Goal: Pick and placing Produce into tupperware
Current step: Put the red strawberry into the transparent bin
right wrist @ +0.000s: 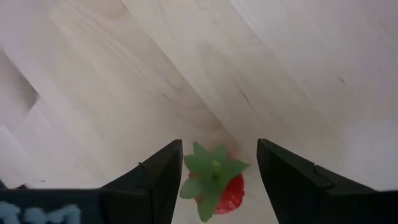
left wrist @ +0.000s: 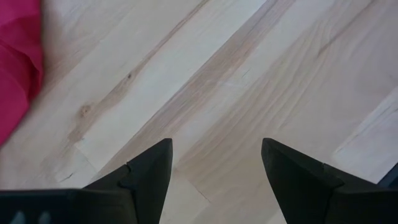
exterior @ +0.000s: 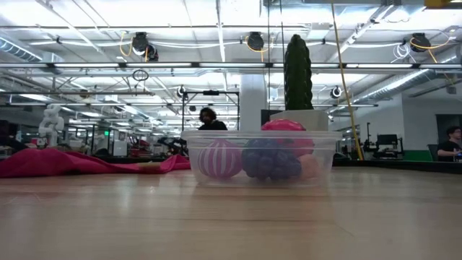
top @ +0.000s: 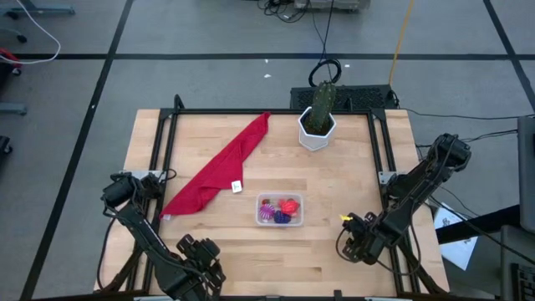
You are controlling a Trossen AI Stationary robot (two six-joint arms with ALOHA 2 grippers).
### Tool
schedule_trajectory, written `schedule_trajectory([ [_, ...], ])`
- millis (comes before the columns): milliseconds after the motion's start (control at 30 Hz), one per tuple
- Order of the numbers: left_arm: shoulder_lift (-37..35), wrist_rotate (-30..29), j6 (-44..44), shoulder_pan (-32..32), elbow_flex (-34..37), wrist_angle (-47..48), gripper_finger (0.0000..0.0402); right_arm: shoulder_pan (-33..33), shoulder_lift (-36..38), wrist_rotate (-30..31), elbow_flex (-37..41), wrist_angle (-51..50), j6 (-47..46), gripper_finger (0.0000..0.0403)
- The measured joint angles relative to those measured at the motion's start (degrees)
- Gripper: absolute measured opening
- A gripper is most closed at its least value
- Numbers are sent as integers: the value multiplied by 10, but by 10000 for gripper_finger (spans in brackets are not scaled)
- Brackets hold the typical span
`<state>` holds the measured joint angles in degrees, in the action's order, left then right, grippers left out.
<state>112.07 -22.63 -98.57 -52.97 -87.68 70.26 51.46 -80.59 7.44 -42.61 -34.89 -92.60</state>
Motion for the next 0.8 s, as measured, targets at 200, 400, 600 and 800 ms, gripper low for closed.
schedule_trajectory([
  [200,0,0,10,0,0,-1,253,4,0,-1,0,-21,-7,198],
  [400,0,0,10,0,0,-1,253,7,0,-2,0,-22,-8,198],
  [600,0,0,9,0,0,-1,253,26,0,-1,0,-27,-20,198],
  [800,0,0,8,0,0,-1,253,46,0,0,0,-43,-57,198],
])
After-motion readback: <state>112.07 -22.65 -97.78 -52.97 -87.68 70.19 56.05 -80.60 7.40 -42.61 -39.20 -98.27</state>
